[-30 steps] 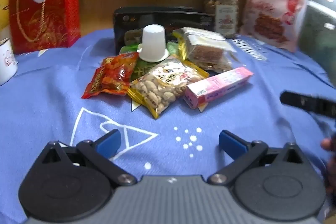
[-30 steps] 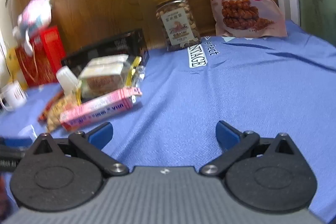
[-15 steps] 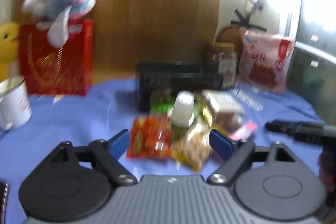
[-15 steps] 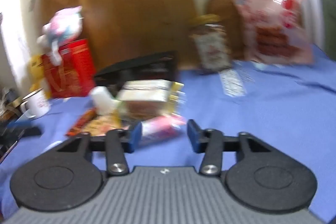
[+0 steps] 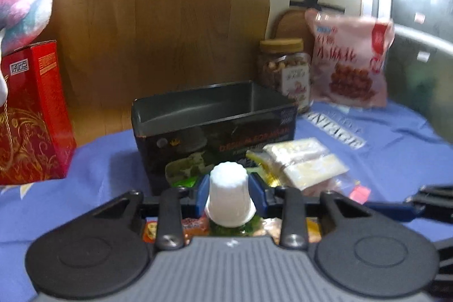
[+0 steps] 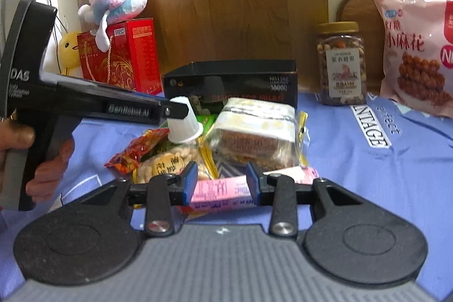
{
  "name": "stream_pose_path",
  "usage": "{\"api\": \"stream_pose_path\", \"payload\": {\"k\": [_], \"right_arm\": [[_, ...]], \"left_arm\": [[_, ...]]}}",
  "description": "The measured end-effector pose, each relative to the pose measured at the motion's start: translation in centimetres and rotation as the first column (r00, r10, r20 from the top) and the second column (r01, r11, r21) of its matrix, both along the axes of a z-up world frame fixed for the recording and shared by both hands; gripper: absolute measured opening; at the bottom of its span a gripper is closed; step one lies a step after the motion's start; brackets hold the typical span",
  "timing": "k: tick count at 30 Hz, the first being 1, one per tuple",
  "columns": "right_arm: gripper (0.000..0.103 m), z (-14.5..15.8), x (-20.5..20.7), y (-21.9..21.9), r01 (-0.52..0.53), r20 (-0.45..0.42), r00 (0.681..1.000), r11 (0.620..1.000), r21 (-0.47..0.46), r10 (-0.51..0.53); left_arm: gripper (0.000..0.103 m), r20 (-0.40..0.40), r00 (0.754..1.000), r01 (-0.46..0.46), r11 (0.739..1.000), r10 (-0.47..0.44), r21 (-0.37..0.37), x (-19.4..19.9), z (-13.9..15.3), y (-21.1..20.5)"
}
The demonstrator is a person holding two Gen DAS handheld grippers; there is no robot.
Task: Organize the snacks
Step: 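Grasp the white yogurt cup with the left tool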
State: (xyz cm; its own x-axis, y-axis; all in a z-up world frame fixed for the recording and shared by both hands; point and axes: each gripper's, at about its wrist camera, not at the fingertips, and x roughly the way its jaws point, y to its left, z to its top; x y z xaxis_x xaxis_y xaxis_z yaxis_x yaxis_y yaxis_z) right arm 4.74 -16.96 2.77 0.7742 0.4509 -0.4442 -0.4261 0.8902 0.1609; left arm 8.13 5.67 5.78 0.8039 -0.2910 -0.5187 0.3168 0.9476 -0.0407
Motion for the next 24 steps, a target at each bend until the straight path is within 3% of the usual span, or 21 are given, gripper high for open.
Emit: {"api": "stream_pose_path", "payload": {"k": [3, 5, 7, 11, 12, 15, 17, 21, 24], "right_arm": [[0.041, 0.0, -0.7, 0.2, -0.005, 0.013, 1.0, 1.0, 0.008, 0.005], [0.041, 0.1, -1.1, 0.3, -0.025, 0.018, 1.0, 0.999, 0.022, 0.025], [0.041, 0.1, -1.5, 0.2, -0.054, 0.024, 0.998, 0.998, 0.036, 0.053], [0.041, -0.2, -2.6, 0.5, -0.142, 0.001, 0.99, 0.988, 0.064, 0.142], [0.041, -0.3, -3.0, 0.9, -0.161, 0.0, 0.987, 0.985, 0.061, 0.161], [0.041, -0.9, -3.4, 1.9, -0.199, -0.021, 0.98, 0.98, 0.024, 0.2], [0.041, -1.6, -3.4, 2.6, -0.204, -0.048, 0.978, 0.979, -0.01, 0.203], [0.041, -1.7, -4.1, 2.9, -0.221, -0.052, 0.974, 0.975, -0.022, 0.219], [0.042, -1.3, -4.3, 2.9, -0.244, -0.048, 0.969, 0.969, -0.027, 0.243]], "left_arm": [[0.031, -0.005, 1.0, 0.016, 0.992, -0.016, -0.123, -1.7, 1.5, 1.9], [0.031, -0.029, 0.999, 0.037, 0.971, -0.045, -0.236, -3.0, 2.1, 3.4], [0.031, -0.071, 0.993, 0.062, 0.937, -0.092, -0.343, -4.3, 1.9, 4.7], [0.031, -0.173, 0.973, 0.035, 0.841, -0.151, -0.539, -5.8, -0.7, 6.8], [0.031, -0.2, 0.968, 0.013, 0.829, -0.15, -0.56, -5.9, -1.6, 7.0], [0.033, -0.293, 0.953, -0.094, 0.848, -0.075, -0.522, -5.8, -4.1, 7.4], [0.035, -0.312, 0.948, -0.127, 0.835, -0.056, -0.536, -5.6, -4.5, 8.2], [0.045, -0.284, 0.959, -0.163, 0.847, 0.015, -0.506, -6.2, -3.3, 9.3], [0.052, -0.245, 0.969, -0.14, 0.858, 0.017, -0.494, -6.8, -2.1, 9.5]]}}
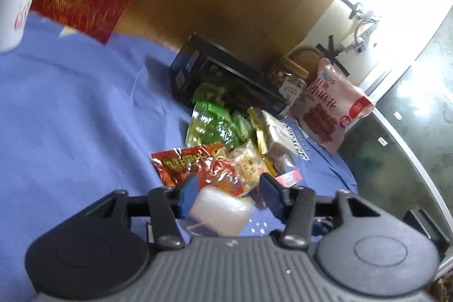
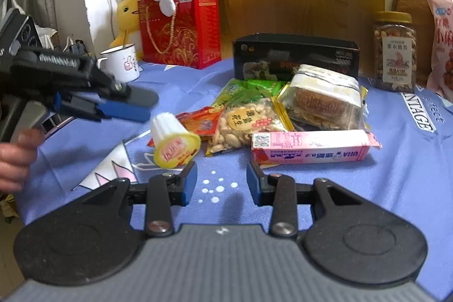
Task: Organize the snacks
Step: 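Grasp the white yogurt cup with the left tool, then carry the white cup into the black tin box and open the left tool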
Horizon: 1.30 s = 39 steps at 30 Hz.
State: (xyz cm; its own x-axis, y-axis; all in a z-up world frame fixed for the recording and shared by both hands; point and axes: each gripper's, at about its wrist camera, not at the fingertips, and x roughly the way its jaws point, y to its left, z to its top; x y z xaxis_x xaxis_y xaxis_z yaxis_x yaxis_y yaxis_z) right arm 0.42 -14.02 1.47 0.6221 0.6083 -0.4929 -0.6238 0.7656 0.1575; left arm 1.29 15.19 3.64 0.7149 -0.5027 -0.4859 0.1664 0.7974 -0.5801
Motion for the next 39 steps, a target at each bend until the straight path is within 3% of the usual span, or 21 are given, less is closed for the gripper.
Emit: {"api": "stream_pose_path", "payload": {"k": [6, 7, 10, 12, 15, 16, 17, 18, 20, 23, 27, 32, 36, 39], "right_arm": [[0.05, 0.2, -0.1, 2.6, -0.128, -0.022, 0.992, 0.992, -0.019, 0.128], [0.05, 0.2, -0.1, 3.1, -0.146, -0.027, 0.989, 0.989, -0.024, 0.145], [0.051, 0.1, 0.0, 4.8, -0.199, -0.041, 0.979, 0.979, -0.038, 0.198], [0.054, -0.1, -0.2, 5.7, -0.23, -0.051, 0.972, 0.972, -0.04, 0.228], [0.059, -0.4, -0.6, 6.7, -0.276, -0.063, 0.96, 0.961, -0.029, 0.274], [0.06, -0.6, -0.6, 7.1, -0.282, -0.065, 0.958, 0.959, -0.035, 0.28], [0.059, -0.7, -0.6, 7.4, -0.282, -0.058, 0.958, 0.959, -0.04, 0.279], [0.059, -0.9, -0.5, 7.7, -0.281, -0.044, 0.959, 0.959, -0.042, 0.279], [0.048, -0.9, -0.4, 8.0, -0.266, -0.029, 0.964, 0.963, -0.047, 0.264], [0.047, -0.6, -0.1, 7.7, -0.241, -0.01, 0.971, 0.97, -0.041, 0.24], [0.047, 1.3, 1.6, 5.8, -0.193, 0.044, 0.98, 0.981, 0.001, 0.193], [0.047, 5.1, 6.8, 4.2, -0.077, 0.171, 0.983, 0.997, 0.025, 0.072], [0.047, 6.7, 12.6, 3.8, 0.006, 0.194, 0.981, 1.0, 0.014, -0.009], [0.048, 6.6, 17.1, 3.8, 0.051, 0.168, 0.984, 0.999, 0.012, -0.052]], "left_arm": [[0.056, 0.014, 0.999, 0.032, 0.99, -0.034, 0.139, -1.0, -0.3, -1.0], [0.057, 0.006, 0.999, 0.036, 0.989, -0.037, 0.141, -1.1, -0.6, -0.9], [0.074, 0.006, 1.0, 0.009, 0.992, -0.009, 0.124, -1.8, -1.4, 0.8], [0.075, 0.016, 1.0, -0.021, 0.996, 0.02, 0.092, -2.5, -1.5, 2.1], [0.067, -0.006, 1.0, -0.006, 0.999, 0.006, 0.045, -2.8, -1.9, 2.7], [0.054, -0.021, 1.0, 0.024, 0.999, -0.023, 0.038, -2.6, -2.3, 2.4], [0.047, -0.035, 0.998, 0.057, 0.998, -0.055, 0.033, -2.4, -2.7, 1.9], [0.046, -0.023, 0.997, 0.072, 0.997, -0.072, 0.011, -2.3, -3.0, 1.6], [0.039, -0.024, 0.996, 0.091, 0.996, -0.091, 0.002, -2.0, -2.8, 1.3], [0.037, -0.005, 0.99, 0.14, 0.99, -0.14, -0.02, -1.0, -1.4, 0.8], [0.037, 0.068, 0.981, 0.181, 0.983, -0.182, 0.019, 2.2, 2.0, -0.8], [0.037, 0.169, 0.964, 0.2, 0.979, -0.205, 0.044, 9.6, 6.2, -3.8], [0.039, 0.165, 0.971, 0.166, 0.985, -0.172, 0.051, 16.6, 7.0, -6.4], [0.049, 0.117, 0.98, 0.155, 0.987, -0.159, 0.049, 20.6, 5.9, -7.8]]}}
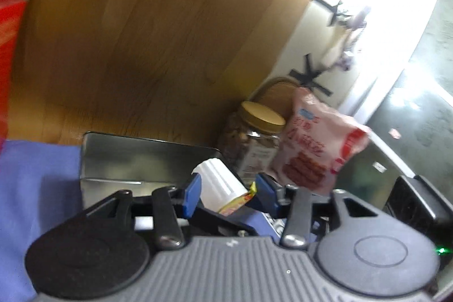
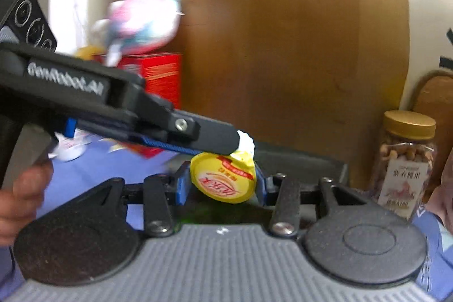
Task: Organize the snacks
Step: 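Carry the white cup into the black tin box and open the left tool, then grasp the clear mooncake bag with the left tool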
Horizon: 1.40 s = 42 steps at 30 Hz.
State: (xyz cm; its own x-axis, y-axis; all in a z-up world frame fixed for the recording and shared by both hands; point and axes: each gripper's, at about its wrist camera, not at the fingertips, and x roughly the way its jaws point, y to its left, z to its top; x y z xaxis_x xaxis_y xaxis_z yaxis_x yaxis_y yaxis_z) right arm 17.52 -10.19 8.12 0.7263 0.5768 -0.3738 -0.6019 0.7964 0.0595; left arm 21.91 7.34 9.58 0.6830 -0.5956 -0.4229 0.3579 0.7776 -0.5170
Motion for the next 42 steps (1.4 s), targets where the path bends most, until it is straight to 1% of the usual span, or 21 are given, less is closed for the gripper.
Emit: {"api": "stream_pose_path", "payload": {"k": [2, 3, 5, 8, 10, 12, 14, 16, 18, 19, 20, 22, 23, 24, 26, 28, 30, 34, 38, 40, 42], "right_arm": [[0.052, -0.8, 2.3, 0.1, 0.005, -0.049, 0.999, 1.0, -0.01, -0.006], [0.054, -1.2, 2.7, -0.6, 0.02, -0.071, 0.997, 1.0, -0.01, -0.02], [0.058, -1.6, 1.9, -1.9, 0.056, -0.074, 0.996, 0.998, 0.013, -0.055], [0.058, -2.8, -0.8, -6.5, 0.1, -0.102, 0.991, 0.987, 0.123, -0.088], [0.058, -4.4, -1.4, -10.8, 0.16, -0.167, 0.978, 0.962, 0.219, -0.124], [0.059, -6.9, -2.2, -14.0, 0.222, -0.279, 0.951, 0.92, 0.323, -0.131], [0.059, -9.0, -2.7, -15.2, 0.27, -0.363, 0.923, 0.888, 0.372, -0.128], [0.059, -10.4, -2.8, -15.2, 0.295, -0.419, 0.902, 0.864, 0.409, -0.109], [0.059, -11.1, -2.6, -14.7, 0.259, -0.449, 0.893, 0.861, 0.437, -0.04], [0.059, -11.0, -2.2, -13.9, 0.239, -0.46, 0.888, 0.864, 0.443, -0.01], [0.057, -11.1, -2.1, -13.3, 0.225, -0.474, 0.881, 0.868, 0.443, 0.014], [0.044, -10.3, -2.8, -12.3, 0.187, -0.441, 0.897, 0.876, 0.445, 0.033], [0.042, -9.5, -3.3, -12.3, 0.182, -0.421, 0.907, 0.886, 0.426, 0.016], [0.042, -8.6, -3.9, -11.9, 0.166, -0.379, 0.925, 0.9, 0.403, -0.002], [0.041, -7.4, -5.1, -11.5, 0.141, -0.316, 0.949, 0.906, 0.399, -0.009], [0.04, -5.6, -7.0, -11.2, 0.106, -0.209, 0.978, 0.915, 0.389, -0.024], [0.04, -4.5, -8.8, -11.3, 0.085, -0.134, 0.99, 0.926, 0.368, -0.038], [0.039, -3.3, -12.0, -12.1, 0.105, -0.106, 0.992, 0.936, 0.337, -0.073], [0.039, -3.6, -15.7, -13.9, 0.181, -0.089, 0.983, 0.944, 0.275, -0.162], [0.039, -3.9, -17.5, -14.9, 0.235, -0.079, 0.972, 0.943, 0.237, -0.222], [0.038, -4.6, -18.5, -14.9, 0.29, -0.055, 0.957, 0.943, 0.163, -0.285]], "left_arm": [[0.051, -0.059, 0.998, -0.021, 1.0, 0.022, 0.009, 1.3, -1.0, -0.4], [0.051, -0.065, 0.998, -0.019, 1.0, 0.019, -0.005, 1.1, -1.3, -0.3], [0.051, -0.043, 0.999, 0.001, 0.999, -0.003, -0.042, -0.4, -1.7, 0.4], [0.051, -0.041, 0.999, 0.021, 0.996, -0.025, -0.087, -3.2, -2.5, 1.9], [0.053, -0.075, 0.996, 0.044, 0.994, -0.051, -0.095, -4.4, -3.5, 1.8], [0.061, -0.111, 0.991, 0.064, 0.994, -0.073, -0.084, -5.1, -4.4, 1.0], [0.067, -0.126, 0.988, 0.081, 0.994, -0.089, -0.068, -5.4, -5.1, 0.0], [0.067, -0.147, 0.984, 0.093, 0.994, -0.1, -0.053, -5.4, -5.7, -0.9], [0.062, -0.173, 0.978, 0.108, 0.993, -0.114, -0.044, -5.1, -6.6, -1.6], [0.051, -0.188, 0.977, 0.099, 0.995, -0.103, -0.032, -5.0, -7.0, -2.0], [0.046, -0.203, 0.974, 0.094, 0.995, -0.097, -0.026, -5.0, -7.4, -2.2], [0.046, -0.21, 0.974, 0.068, 0.995, -0.081, -0.067, -5.5, -7.5, -1.6], [0.047, -0.215, 0.974, 0.058, 0.994, -0.077, -0.093, -5.8, -7.2, -1.2], [0.047, -0.204, 0.976, 0.053, 0.992, -0.075, -0.114, -6.3, -6.8, -0.9], [0.047, -0.151, 0.986, 0.051, 0.99, -0.071, -0.132, -7.6, -5.4, -0.7], [0.046, -0.088, 0.994, 0.054, 0.991, -0.065, -0.121, -9.3, -4.1, -0.9], [0.047, -0.052, 0.996, 0.064, 0.992, -0.07, -0.108, -10.8, -3.4, -1.1], [0.047, -0.077, 0.987, 0.126, 0.978, -0.14, -0.167, -12.5, -4.1, -2.4], [0.05, -0.119, 0.967, 0.199, 0.957, -0.227, -0.211, -13.4, -5.6, -5.5], [0.051, -0.147, 0.948, 0.249, 0.946, -0.282, -0.207, -13.6, -6.6, -7.4], [0.05, -0.171, 0.936, 0.278, 0.944, -0.308, -0.175, -13.9, -7.4, -8.9]]}}
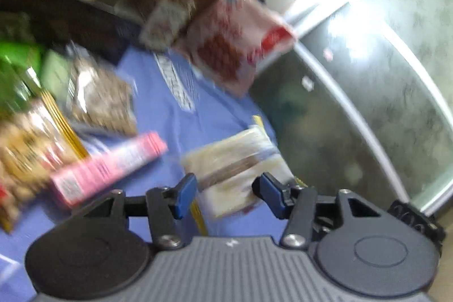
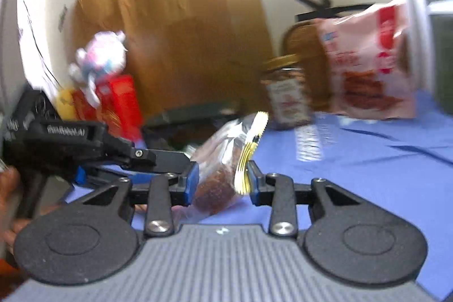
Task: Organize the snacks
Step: 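Grasp the clear mooncake bag with the left tool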
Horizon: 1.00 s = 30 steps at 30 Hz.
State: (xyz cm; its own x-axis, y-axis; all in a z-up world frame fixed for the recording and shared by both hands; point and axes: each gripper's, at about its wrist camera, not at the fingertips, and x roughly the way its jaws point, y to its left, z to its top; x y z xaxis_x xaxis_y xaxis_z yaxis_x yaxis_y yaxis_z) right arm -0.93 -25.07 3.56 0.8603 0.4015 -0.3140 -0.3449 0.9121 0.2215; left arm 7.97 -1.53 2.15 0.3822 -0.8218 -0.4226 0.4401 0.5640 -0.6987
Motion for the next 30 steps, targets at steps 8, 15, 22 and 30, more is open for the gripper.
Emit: {"api": "stream_pose_path", "payload": {"k": [8, 15, 22, 30], "right_arm": [[0.032, -1.2, -0.7, 3.1, 0.009, 0.054, 0.999, 0.968, -0.252, 0.005], [0.058, -1.5, 0.2, 9.2, -0.293, 0.033, 0.951, 0.928, -0.232, 0.308], [0.07, -1.1, 1.2, 4.6, -0.254, 0.016, 0.966, 0.962, -0.097, 0.257], [0.075, -4.0, 1.1, 0.3, -0.238, -0.143, 0.963, 0.97, -0.051, 0.229]], "left_arm": [[0.056, 0.075, 0.991, -0.12, 0.99, 0.115, 0.069, -2.3, 1.3, 3.5], [0.061, 0.047, 0.93, -0.366, 0.929, 0.364, 0.057, -5.0, 2.3, 11.8], [0.069, 0.01, 0.953, -0.302, 0.952, 0.302, 0.058, -5.6, 1.5, 11.1], [0.073, -0.033, 0.983, -0.177, 0.976, 0.183, 0.122, -5.0, -0.8, 6.4]]}}
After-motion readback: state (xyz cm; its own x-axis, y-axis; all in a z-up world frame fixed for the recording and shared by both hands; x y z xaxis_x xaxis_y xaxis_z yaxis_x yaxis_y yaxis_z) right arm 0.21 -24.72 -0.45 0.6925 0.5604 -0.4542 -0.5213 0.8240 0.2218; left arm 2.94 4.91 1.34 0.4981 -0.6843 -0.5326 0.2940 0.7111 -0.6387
